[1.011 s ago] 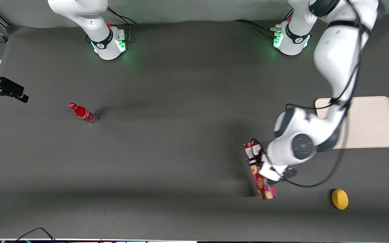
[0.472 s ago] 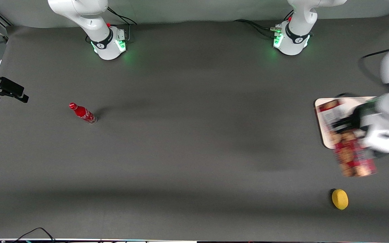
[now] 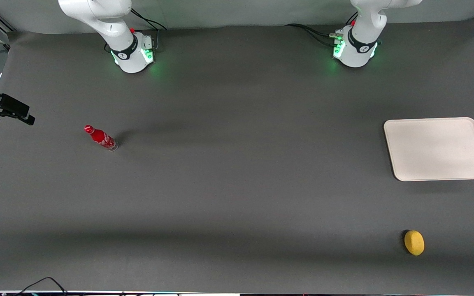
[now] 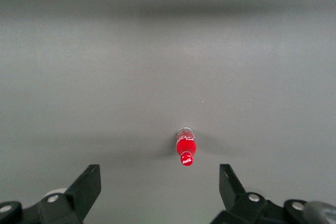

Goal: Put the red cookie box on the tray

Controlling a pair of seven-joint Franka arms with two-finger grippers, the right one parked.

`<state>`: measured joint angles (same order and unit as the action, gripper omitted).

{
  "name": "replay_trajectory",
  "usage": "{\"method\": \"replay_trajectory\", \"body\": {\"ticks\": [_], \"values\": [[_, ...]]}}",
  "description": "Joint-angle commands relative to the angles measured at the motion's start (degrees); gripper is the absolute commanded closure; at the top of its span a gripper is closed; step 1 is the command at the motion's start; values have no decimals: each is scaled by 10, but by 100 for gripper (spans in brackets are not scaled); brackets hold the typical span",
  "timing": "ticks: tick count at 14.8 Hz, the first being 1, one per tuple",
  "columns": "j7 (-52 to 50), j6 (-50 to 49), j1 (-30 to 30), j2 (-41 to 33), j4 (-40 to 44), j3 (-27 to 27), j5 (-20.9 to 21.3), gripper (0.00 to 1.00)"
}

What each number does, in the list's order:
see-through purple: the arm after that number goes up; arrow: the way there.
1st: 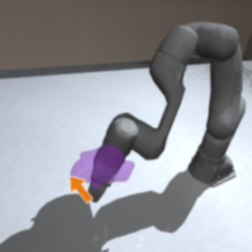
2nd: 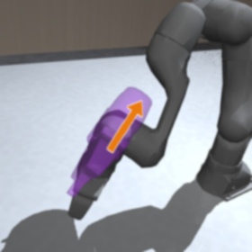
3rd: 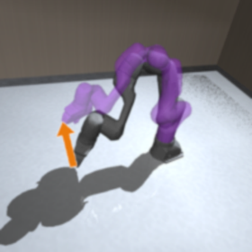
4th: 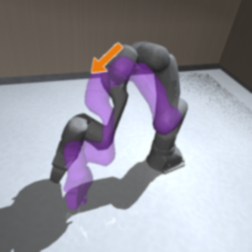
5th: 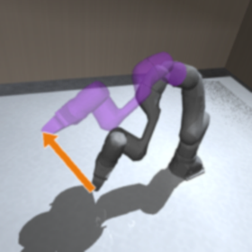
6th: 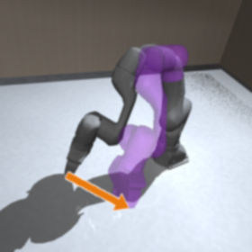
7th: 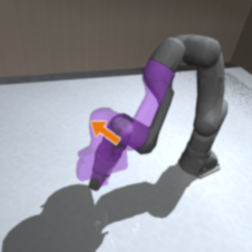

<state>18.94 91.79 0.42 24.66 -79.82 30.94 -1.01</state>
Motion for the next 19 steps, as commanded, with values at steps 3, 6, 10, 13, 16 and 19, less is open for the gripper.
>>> {"method": "replay_trajectory", "body": {"ticks": [3, 6, 10, 13, 16, 19], "values": [[145, 211, -26, 92, -131, 29, -51, 100], [189, 286, -40, 122, -170, 39, -91, 100], [223, 306, -46, 115, -214, 65, -106, 100], [266, 312, -46, 109, -241, 90, -140, 100], [296, 319, -46, 108, -268, 102, -183, 100], [303, 326, -39, 108, -271, 100, -209, 1]]}}
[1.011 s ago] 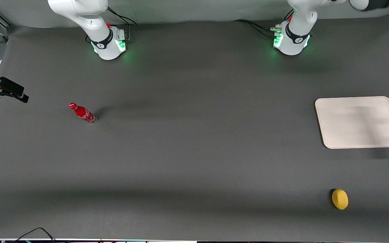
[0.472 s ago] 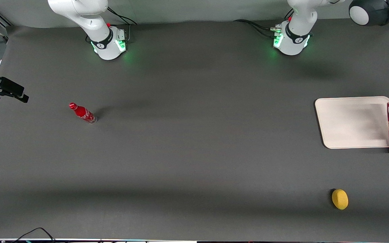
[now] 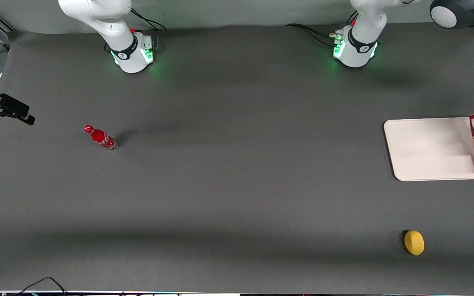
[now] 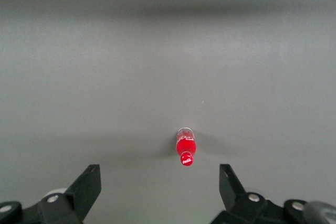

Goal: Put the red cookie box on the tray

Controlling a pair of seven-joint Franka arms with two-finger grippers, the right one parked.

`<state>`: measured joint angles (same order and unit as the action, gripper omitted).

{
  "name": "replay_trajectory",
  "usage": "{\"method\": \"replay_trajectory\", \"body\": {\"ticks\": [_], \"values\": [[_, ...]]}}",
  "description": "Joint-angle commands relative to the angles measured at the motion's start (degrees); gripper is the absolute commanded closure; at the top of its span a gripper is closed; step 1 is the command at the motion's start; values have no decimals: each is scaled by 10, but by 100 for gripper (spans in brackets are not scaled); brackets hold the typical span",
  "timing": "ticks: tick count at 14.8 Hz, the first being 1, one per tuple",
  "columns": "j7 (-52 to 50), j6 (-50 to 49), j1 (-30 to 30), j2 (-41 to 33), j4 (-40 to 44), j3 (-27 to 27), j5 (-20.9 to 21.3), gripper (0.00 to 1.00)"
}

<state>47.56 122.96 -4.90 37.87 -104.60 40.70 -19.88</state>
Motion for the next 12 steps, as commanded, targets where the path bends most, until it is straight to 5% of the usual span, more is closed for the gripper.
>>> {"method": "replay_trajectory", "body": {"ticks": [1, 6, 12], "values": [[17, 7, 21, -24, -15, 3, -16, 0], [17, -75, 33, -93, 44, 0, 22, 0], [-94, -369, 49, -171, 269, -92, 71, 0]]}}
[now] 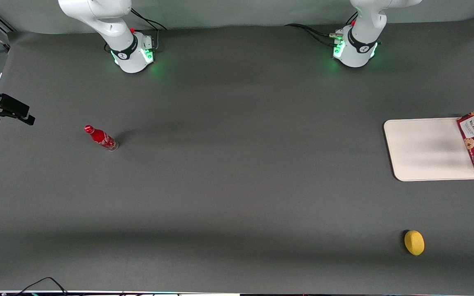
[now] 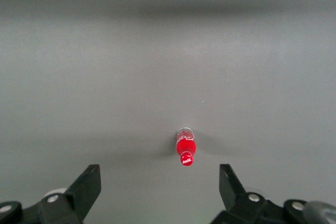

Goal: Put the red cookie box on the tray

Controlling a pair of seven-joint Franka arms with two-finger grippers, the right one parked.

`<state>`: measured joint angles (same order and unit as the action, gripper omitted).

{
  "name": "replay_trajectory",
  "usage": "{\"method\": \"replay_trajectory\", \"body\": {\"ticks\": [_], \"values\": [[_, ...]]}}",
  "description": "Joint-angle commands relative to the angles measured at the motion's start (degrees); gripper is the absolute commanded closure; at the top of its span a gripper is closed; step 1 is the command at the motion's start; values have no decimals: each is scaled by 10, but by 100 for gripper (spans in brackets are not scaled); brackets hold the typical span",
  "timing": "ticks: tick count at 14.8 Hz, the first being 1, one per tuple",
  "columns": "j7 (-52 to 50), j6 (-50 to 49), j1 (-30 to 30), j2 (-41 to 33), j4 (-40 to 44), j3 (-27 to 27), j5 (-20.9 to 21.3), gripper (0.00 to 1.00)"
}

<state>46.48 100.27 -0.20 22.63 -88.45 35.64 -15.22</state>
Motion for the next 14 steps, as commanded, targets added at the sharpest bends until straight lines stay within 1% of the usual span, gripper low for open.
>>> {"method": "replay_trajectory", "body": {"ticks": [1, 2, 4, 6, 7, 9, 11, 14], "values": [[-120, -197, 2, -33, 146, -73, 44, 0], [-155, -234, 2, -55, 159, -113, 68, 0], [-276, -281, 1, -125, 141, -213, 111, 0], [-349, -279, 0, -193, 68, -299, 135, 0], [-364, -265, -1, -220, 28, -325, 138, 0], [-406, -223, -1, -265, -37, -360, 139, 0], [-423, -220, -2, -264, -38, -374, 139, 0], [-399, -225, -5, -234, 0, -371, 139, 0]]}}
